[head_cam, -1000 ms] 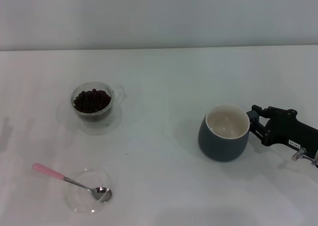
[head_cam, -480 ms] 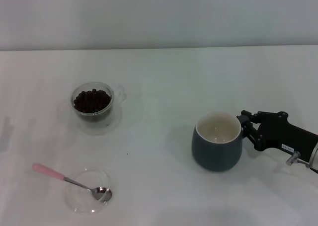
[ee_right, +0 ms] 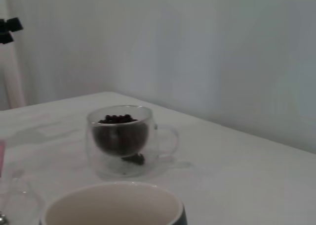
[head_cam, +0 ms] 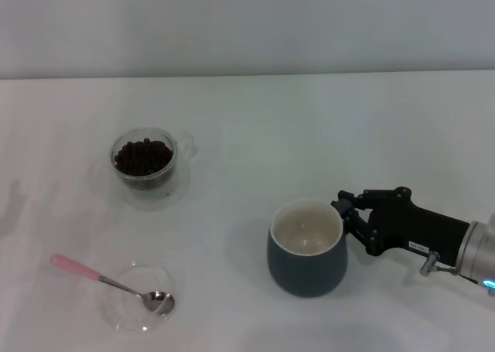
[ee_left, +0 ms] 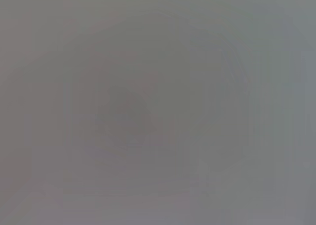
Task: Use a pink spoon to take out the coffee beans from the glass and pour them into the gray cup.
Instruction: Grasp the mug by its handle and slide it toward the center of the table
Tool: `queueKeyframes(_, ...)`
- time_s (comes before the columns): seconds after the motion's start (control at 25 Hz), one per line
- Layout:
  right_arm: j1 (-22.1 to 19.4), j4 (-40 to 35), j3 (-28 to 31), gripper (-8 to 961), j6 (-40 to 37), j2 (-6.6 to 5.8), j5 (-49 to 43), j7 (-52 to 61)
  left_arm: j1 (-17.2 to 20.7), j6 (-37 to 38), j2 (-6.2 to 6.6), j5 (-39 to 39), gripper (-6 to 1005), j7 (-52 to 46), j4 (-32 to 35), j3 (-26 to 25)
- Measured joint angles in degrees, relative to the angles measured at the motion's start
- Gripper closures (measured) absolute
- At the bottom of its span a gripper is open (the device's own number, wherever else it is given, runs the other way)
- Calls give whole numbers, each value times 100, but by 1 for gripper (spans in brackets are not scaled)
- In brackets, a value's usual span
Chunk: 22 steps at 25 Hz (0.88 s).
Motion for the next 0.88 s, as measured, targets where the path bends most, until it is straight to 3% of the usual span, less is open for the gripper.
queueKeyframes(0.44,328,-18,-1203,799,276,17,823,-5,46,34,-11,2,129,0,-10,24)
queueKeyframes(0.88,355,-111,-1413,800,537,3,879,-16,53,-5,-3,1,130,0,-13,8)
